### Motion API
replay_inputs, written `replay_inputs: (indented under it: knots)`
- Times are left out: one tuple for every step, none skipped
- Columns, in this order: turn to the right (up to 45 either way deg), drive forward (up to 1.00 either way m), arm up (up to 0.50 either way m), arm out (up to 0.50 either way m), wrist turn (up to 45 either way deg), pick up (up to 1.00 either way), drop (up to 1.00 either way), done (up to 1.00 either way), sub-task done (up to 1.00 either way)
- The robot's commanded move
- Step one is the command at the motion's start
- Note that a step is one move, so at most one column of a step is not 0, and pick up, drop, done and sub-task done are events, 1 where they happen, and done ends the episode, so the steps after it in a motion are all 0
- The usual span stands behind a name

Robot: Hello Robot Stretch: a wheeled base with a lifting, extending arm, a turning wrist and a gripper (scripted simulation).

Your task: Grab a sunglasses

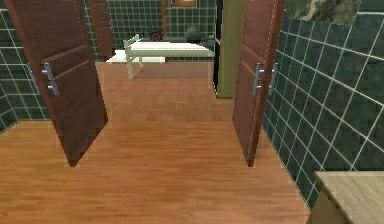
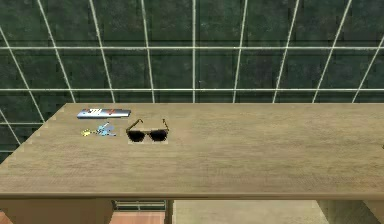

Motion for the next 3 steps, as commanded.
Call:
replay_inputs:
  knots:
    - [0.0,0.00,0.50,0.00,0.0,0.00,0.00,0.00,0.00]
    - [0.0,0.00,0.38,0.00,0.0,0.00,0.00,0.00,0.00]
    - [0.0,0.00,0.00,0.30,0.0,0.00,0.00,0.00,0.00]
